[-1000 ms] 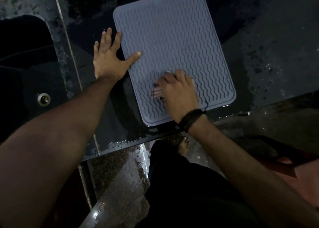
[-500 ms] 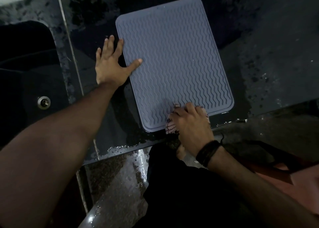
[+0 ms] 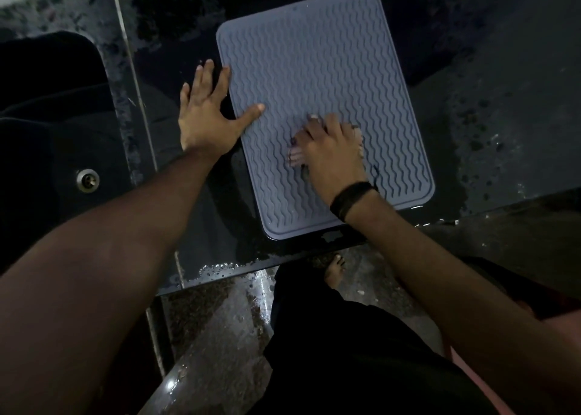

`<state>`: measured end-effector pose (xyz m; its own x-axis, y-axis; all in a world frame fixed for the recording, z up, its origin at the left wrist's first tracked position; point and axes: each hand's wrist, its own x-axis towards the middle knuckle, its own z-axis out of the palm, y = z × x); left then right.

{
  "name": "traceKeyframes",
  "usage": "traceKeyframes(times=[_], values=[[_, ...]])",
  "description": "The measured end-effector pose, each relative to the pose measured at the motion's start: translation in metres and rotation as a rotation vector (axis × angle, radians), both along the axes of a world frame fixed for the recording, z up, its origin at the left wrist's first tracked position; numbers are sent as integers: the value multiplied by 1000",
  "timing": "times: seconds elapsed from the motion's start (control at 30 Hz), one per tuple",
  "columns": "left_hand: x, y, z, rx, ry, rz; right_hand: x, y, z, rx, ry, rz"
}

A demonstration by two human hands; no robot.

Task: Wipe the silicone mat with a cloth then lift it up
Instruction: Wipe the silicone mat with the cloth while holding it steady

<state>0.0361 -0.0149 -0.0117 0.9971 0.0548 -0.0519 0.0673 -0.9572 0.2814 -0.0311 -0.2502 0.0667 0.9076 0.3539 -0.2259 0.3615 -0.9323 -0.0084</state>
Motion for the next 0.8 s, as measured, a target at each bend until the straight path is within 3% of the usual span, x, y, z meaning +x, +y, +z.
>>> traceKeyframes(times=[0.23,0.47,0.6,0.8], values=[[0,-1,6,-6,29,3,-34,-23,14,-19,75,7],[0,-2,5,6,27,3,50,9,26,73,-64,-46],[0,-3,6,12,22,-1,88,35,11,20,-14,-21],[-1,-2,6,-20,19,8,48,16,-5,45,-61,36]])
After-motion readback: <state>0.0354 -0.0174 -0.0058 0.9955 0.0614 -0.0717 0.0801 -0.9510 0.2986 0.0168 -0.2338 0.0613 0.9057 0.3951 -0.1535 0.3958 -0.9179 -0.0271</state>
